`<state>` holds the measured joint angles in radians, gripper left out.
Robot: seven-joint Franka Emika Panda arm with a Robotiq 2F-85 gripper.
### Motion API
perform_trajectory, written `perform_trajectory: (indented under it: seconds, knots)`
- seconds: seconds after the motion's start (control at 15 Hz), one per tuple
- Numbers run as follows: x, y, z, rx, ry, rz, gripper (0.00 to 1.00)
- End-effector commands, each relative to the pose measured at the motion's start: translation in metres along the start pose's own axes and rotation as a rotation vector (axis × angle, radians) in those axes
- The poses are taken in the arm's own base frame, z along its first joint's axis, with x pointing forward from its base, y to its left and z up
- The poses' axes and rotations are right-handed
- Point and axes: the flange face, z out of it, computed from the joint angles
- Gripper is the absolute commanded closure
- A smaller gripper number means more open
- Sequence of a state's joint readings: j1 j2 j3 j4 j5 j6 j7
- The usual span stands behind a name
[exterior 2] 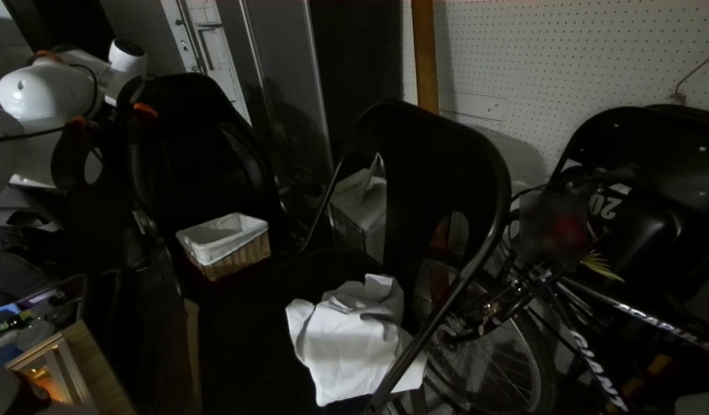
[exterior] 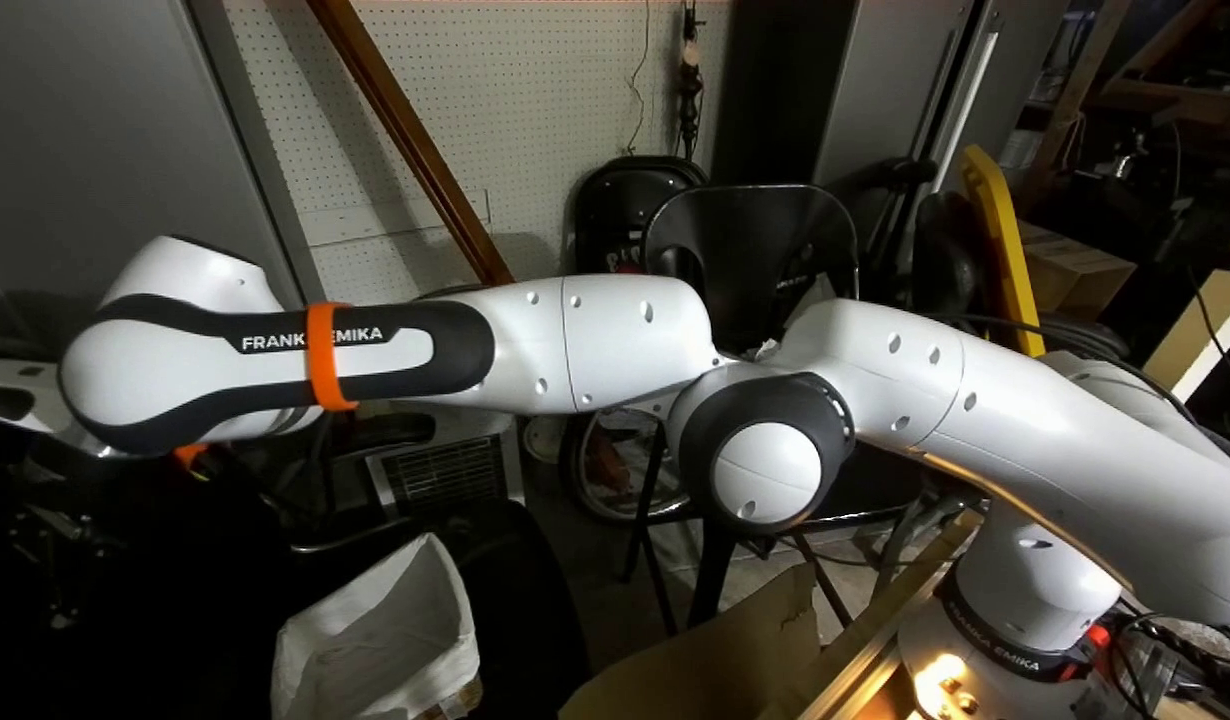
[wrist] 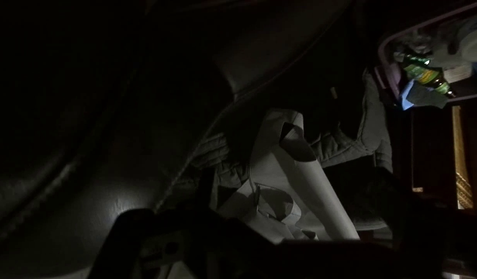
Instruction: Push the left chair to the left
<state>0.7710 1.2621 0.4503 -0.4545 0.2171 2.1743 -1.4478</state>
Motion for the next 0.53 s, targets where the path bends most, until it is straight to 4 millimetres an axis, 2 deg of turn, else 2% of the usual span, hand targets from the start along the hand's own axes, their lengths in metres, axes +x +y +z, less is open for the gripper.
perform_trajectory:
  seconds: [0.0, 0.27, 0.47]
  knots:
    - [-0.031, 0.001, -0.012, 0.072, -0.146, 0.122, 0.0]
    - [-0.081, -0.004, -0.015, 0.162, -0.288, 0.251, 0.0]
    - [-0.113, -0.016, -0.015, 0.256, -0.384, 0.354, 0.0]
